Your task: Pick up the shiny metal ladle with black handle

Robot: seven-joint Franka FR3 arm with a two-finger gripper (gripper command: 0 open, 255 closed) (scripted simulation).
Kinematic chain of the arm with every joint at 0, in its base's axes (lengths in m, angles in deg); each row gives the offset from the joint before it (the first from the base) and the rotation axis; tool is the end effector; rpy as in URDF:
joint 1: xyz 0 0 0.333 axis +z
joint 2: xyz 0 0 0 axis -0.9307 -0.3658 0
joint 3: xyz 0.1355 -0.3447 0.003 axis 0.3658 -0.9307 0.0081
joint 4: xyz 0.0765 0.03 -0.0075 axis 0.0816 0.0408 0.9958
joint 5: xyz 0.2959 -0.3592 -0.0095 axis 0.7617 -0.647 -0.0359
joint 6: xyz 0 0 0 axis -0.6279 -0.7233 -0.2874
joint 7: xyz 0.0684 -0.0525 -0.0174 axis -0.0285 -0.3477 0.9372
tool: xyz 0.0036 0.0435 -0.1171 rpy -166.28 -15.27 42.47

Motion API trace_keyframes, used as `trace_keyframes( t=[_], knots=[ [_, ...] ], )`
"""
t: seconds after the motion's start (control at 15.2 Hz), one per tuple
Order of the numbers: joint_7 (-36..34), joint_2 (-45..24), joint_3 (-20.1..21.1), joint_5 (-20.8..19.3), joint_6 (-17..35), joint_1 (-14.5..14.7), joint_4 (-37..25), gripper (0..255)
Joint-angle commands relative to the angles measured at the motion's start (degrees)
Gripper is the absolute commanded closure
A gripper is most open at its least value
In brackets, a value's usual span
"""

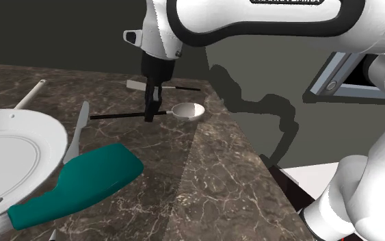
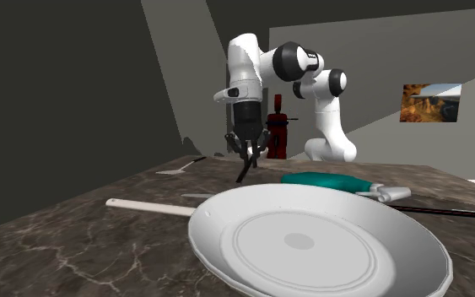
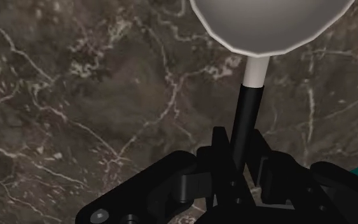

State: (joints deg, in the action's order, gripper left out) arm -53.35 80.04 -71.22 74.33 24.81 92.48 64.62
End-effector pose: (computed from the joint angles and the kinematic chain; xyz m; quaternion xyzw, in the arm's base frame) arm 0.5560 0.4260 0.5498 -0.8361 -0.5436 -0.0206 0.0704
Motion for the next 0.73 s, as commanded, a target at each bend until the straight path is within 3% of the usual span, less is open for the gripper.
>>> trace_keyframes(
  t=[0.0, 0.66],
  knots=[
    [-0.15, 0.08, 0.0, -0.02, -1.54, -0.01, -1.43, 255],
    [-0.98, -0.64, 0.05, -0.32, -8.01, 0.12, -8.65, 255]
  ],
)
